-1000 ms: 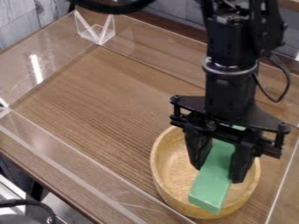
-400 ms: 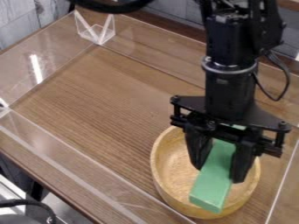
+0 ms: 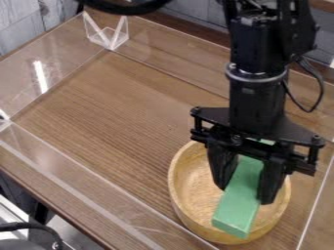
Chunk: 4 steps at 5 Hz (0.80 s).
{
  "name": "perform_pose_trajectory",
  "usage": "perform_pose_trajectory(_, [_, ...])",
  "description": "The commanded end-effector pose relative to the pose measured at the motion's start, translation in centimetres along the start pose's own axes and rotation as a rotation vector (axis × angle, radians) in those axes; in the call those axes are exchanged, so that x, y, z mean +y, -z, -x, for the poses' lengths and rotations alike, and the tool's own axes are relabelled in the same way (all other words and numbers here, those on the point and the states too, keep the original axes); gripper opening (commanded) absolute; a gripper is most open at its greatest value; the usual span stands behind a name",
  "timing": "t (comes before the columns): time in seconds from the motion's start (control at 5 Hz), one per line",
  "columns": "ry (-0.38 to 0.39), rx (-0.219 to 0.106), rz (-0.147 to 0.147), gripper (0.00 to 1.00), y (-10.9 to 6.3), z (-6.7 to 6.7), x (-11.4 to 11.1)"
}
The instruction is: Put the green block in the brown bowl
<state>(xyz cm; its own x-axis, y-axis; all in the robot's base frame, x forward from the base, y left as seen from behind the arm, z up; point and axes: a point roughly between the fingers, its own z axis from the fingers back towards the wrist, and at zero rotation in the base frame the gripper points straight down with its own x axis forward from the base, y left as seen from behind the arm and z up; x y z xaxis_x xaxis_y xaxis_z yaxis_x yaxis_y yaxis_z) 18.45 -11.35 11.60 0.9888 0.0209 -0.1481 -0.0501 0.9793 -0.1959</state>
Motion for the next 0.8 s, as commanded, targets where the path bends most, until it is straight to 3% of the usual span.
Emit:
perform_pose_trajectory(0.0, [-0.008,-0.019,0.017,0.00,-0.60,-0.15,-0.06])
perform_pose_trajectory(0.6, [-0.013,-0.012,0.024,0.00,-0.53,-0.18,-0.08])
